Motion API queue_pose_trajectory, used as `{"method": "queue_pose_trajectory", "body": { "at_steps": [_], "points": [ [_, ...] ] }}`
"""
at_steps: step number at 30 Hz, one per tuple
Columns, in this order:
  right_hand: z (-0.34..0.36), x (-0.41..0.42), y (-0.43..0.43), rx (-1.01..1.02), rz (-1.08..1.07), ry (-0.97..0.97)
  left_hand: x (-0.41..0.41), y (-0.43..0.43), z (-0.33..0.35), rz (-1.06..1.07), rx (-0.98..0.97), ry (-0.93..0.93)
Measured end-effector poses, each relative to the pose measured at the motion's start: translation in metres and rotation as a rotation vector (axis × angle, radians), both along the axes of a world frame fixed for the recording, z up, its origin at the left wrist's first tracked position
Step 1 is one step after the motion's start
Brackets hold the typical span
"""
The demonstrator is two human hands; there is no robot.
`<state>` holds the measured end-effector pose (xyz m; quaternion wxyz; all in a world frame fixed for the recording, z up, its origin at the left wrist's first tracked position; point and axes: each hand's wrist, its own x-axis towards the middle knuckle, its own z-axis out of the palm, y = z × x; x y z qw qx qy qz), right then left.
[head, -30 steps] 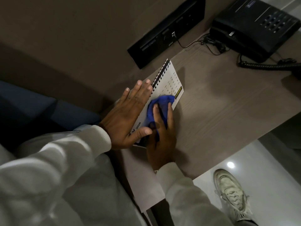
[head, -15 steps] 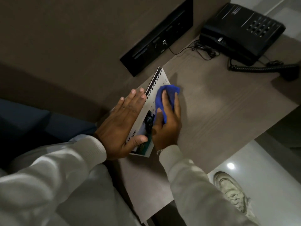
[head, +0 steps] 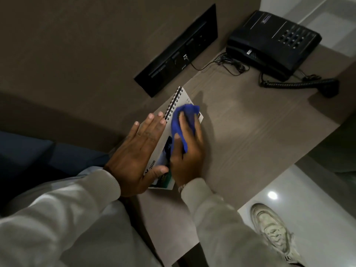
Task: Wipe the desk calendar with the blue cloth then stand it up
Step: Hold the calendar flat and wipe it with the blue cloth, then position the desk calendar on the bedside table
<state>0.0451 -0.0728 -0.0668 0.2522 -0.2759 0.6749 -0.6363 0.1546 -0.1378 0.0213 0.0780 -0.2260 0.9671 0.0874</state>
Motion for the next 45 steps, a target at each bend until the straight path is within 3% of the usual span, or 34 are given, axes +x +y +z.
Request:
{"method": "queue_pose_trajectory", "body": {
  "at_steps": [5,9,12,14,17,19,25,30,33,39,45],
  "points": [
    [-0.004,-0.012,-0.006,0.195,-0.035,-0.090,0.002,-0.002,-0.003,-0.003,0.003,0.018],
    [0.003,0.006,0.023,0.307,0.079,-0.250,0.005,-0.003,-0.005,-0.007,-0.029,0.030],
    [0.011,0.006,0.045,0.438,0.176,-0.501,0.003,0.000,-0.003,0.008,-0.068,-0.016],
    [0.017,-0.009,0.056,0.492,0.357,-0.557,0.000,0.003,0.003,0.049,-0.093,-0.056],
    [0.038,-0.045,0.069,0.599,0.692,-0.398,-0.005,0.008,0.011,0.099,-0.116,-0.133],
    [0.051,-0.073,0.074,0.624,0.806,-0.287,-0.006,0.010,0.016,0.122,-0.134,-0.164],
    [0.065,-0.165,0.072,0.699,0.847,0.248,-0.020,0.028,0.017,0.305,-0.196,-0.194],
    [0.055,-0.228,0.061,0.812,0.942,0.731,-0.050,0.051,0.012,0.581,-0.243,-0.101],
    [0.038,-0.244,0.062,0.881,0.906,0.960,-0.078,0.078,-0.003,0.629,-0.224,-0.022],
    [-0.002,-0.261,0.081,0.837,1.037,1.194,-0.142,0.135,-0.073,0.800,-0.012,0.039],
    [-0.037,-0.264,0.085,0.786,1.014,1.194,-0.158,0.153,-0.135,1.009,0.104,0.046]
  ]
}}
